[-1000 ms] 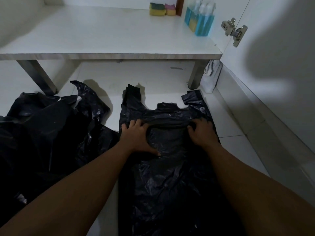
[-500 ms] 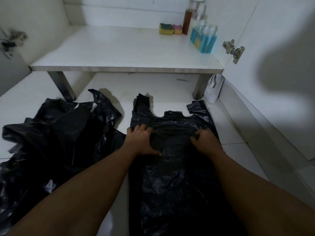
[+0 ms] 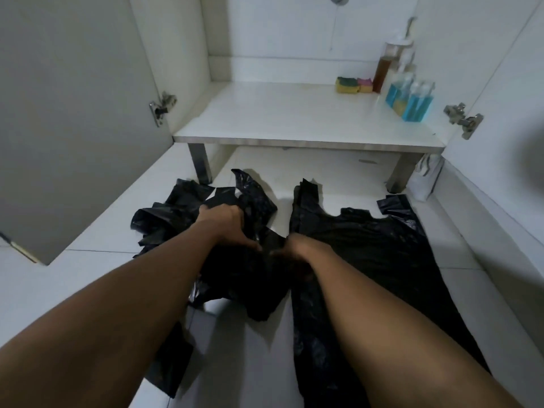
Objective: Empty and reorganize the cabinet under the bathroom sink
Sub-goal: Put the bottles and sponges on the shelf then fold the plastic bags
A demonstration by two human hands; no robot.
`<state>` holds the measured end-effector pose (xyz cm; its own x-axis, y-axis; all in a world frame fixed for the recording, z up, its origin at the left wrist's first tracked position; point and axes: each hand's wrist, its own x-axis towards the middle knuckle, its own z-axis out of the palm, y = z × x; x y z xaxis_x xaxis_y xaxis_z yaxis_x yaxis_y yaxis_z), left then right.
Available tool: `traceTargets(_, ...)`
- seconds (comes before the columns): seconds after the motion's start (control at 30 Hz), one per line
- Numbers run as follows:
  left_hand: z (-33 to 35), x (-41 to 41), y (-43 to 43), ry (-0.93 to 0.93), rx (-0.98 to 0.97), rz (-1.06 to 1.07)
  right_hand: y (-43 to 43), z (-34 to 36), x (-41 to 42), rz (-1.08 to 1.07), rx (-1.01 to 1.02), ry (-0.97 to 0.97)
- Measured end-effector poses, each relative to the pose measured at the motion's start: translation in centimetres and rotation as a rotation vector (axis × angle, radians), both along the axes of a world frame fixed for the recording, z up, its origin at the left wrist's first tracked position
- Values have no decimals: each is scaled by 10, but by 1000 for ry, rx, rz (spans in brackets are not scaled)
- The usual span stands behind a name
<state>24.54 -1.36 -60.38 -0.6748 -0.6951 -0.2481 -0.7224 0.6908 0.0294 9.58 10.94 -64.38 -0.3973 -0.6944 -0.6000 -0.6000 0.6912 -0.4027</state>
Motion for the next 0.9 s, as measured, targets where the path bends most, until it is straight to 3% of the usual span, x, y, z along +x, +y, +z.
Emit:
traceTargets(0.1,3,25,-8,-19,-47,22,-1,6,25,-88,394,-233)
traceTargets(0.23,7,41,-12,-28,52,96,-1,-22,30,-161,520,-429)
traceTargets(0.37,18,46,-6,-103,28,172,2,-32,42,-270,182,-480)
traceTargets(0.5,19,56,-7,-36,90,283,-1,-11,43,-445,-208,-639)
traceTargets(0.63,28,59,-17,236,218,423,-16,21,40,-583,-435,-792)
traceTargets(0.8,63,60,-35,431,125,427,-36,66,35,-669,-669,-838)
traceTargets(0.9,74,58,-43,677,63,485,-42,85,31,-814,-761,-909)
